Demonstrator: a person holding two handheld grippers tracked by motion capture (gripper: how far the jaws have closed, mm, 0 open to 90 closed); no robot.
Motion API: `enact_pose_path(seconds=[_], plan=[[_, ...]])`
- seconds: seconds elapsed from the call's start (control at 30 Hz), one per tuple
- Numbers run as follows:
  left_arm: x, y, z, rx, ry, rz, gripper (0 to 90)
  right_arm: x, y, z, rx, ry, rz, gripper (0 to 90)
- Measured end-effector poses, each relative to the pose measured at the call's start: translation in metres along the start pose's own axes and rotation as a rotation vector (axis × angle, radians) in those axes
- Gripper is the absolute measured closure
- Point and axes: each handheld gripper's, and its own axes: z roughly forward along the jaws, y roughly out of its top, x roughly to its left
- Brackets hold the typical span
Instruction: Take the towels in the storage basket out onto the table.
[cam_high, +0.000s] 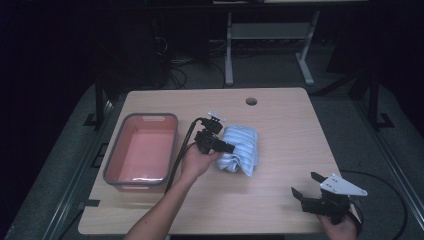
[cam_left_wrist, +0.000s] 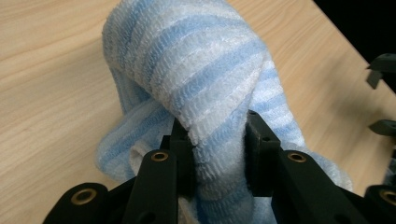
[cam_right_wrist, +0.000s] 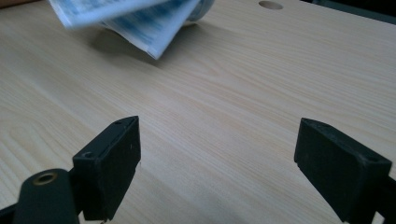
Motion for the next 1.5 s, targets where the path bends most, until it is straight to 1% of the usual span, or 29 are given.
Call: enact_pose_path(seconds=[0.13,0.2,0.23,0.27,0.3,0.4,0.47,0.53,0.77,0.83,0.9,0.97,1.03,1.07,1.17,1.3,1.4,1.5], plan=[[0.000,0.001,0.008,0.016,0.006,-0.003,68.8,0.000,-0.001,-0.001,-0.001,0.001,0.001,14.1],[-0.001,0.001,0.012,0.015,0.005,-0.015,68.9,0.000,-0.001,-0.001,0.000,0.000,0.001,14.1],[0.000,0.001,0.013,0.022,0.004,-0.009,68.8,0.000,-0.001,-0.001,-0.001,0.000,0.001,14.1],[0.000,0.001,0.015,0.023,0.005,-0.006,68.8,0.000,-0.001,-0.001,-0.003,0.001,0.003,14.1],[-0.001,0.002,0.016,0.015,0.006,-0.016,68.8,-0.001,-0.001,-0.001,-0.002,0.000,0.002,14.2],[-0.002,0.003,0.020,0.014,0.016,-0.008,68.5,0.000,-0.001,0.001,0.004,0.002,0.000,14.1],[-0.002,0.003,0.023,0.013,0.010,-0.014,68.1,0.001,-0.001,0.001,0.003,0.002,-0.002,14.1],[-0.002,0.001,0.027,0.024,-0.001,-0.019,67.6,0.001,-0.001,0.001,0.005,0.003,-0.002,14.1],[-0.003,-0.001,0.037,0.028,0.000,-0.025,67.4,0.001,-0.001,0.001,0.005,0.004,0.001,14.1],[-0.002,-0.001,0.039,0.030,-0.003,-0.041,67.7,0.001,-0.001,0.001,0.008,0.003,-0.002,14.1],[-0.003,-0.001,0.040,0.028,0.006,-0.038,67.5,0.001,-0.001,0.001,0.011,0.003,-0.001,14.2],[-0.002,-0.001,0.041,0.030,0.005,-0.031,66.8,0.001,-0.001,0.001,0.009,0.002,-0.002,14.1],[-0.004,-0.002,0.042,0.027,0.004,-0.039,65.8,0.001,-0.001,0.001,0.007,0.002,0.000,14.1],[-0.004,-0.002,0.043,0.033,0.004,-0.031,65.0,0.001,-0.001,0.001,0.007,0.002,0.000,14.2],[-0.005,-0.003,0.044,0.036,0.006,-0.032,62.6,0.001,-0.001,0.001,0.008,0.002,0.001,14.1],[-0.004,-0.005,0.041,0.028,0.005,-0.038,58.4,0.001,-0.001,0.000,0.006,0.002,-0.001,14.2],[-0.004,-0.006,0.040,0.033,0.006,-0.039,57.6,0.002,-0.001,0.001,0.011,0.002,0.001,14.2],[-0.004,-0.007,0.039,0.028,0.008,-0.043,56.2,0.002,-0.001,0.001,0.009,0.003,-0.004,14.1]])
